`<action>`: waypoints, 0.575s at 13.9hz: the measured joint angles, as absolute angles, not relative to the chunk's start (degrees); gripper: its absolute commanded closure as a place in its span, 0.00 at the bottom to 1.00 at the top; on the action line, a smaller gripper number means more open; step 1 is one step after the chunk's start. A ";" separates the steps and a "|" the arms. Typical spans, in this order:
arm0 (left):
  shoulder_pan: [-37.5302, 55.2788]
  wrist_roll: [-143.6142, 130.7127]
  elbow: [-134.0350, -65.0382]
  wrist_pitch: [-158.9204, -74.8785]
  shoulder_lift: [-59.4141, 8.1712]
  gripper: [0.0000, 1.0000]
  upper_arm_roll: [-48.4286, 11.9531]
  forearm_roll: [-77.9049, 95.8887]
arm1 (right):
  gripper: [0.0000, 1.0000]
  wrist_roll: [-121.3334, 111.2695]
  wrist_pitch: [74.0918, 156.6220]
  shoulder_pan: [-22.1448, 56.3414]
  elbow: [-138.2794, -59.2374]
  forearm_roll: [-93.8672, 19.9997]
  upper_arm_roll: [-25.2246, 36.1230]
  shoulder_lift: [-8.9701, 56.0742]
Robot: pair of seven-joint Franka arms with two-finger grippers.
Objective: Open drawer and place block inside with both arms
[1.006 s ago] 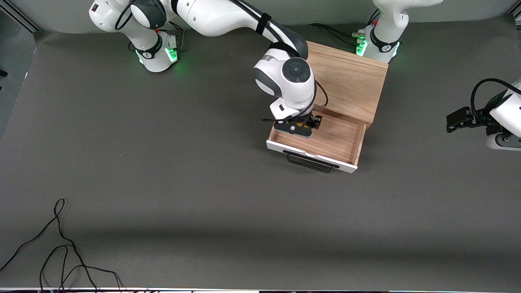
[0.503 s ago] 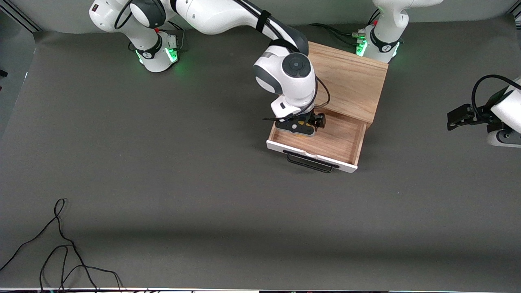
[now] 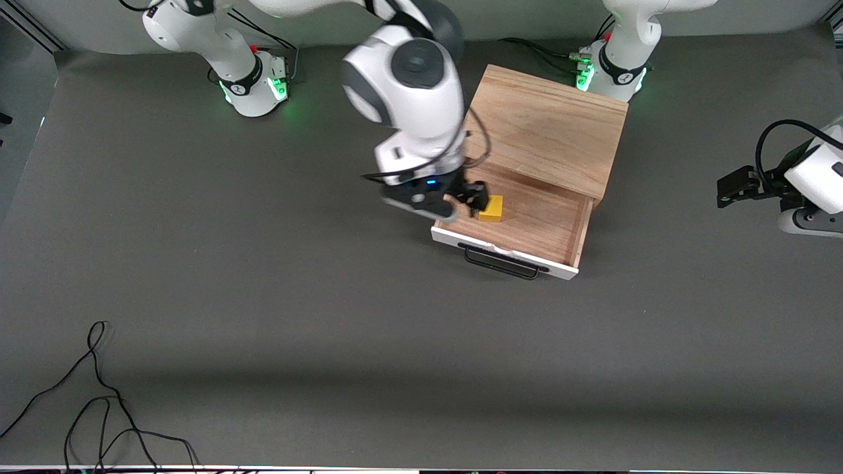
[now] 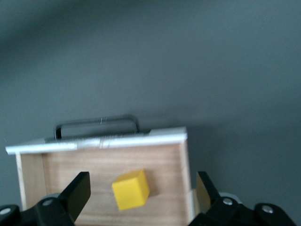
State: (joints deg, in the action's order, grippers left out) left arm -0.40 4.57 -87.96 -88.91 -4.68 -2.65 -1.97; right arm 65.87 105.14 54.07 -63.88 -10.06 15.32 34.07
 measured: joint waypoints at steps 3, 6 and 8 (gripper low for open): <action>-0.40 4.53 -87.97 -88.91 -4.38 0.00 -2.66 -1.92 | 0.00 53.74 104.40 47.44 -71.98 -10.06 16.58 24.83; -0.40 4.51 -88.12 -88.91 -4.38 0.00 -2.67 -1.87 | 0.00 41.74 101.28 40.03 -79.35 -10.06 17.87 16.54; -0.40 4.27 -88.23 -88.91 -4.39 0.00 -2.66 -1.85 | 0.00 34.58 99.42 38.19 -83.05 -10.04 22.37 12.31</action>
State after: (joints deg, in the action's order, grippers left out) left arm -0.40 4.27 -88.23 -88.91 -4.39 -2.66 -1.85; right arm 34.58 99.42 38.19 -83.05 -10.04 22.37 12.31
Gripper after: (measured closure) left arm 0.000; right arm 0.000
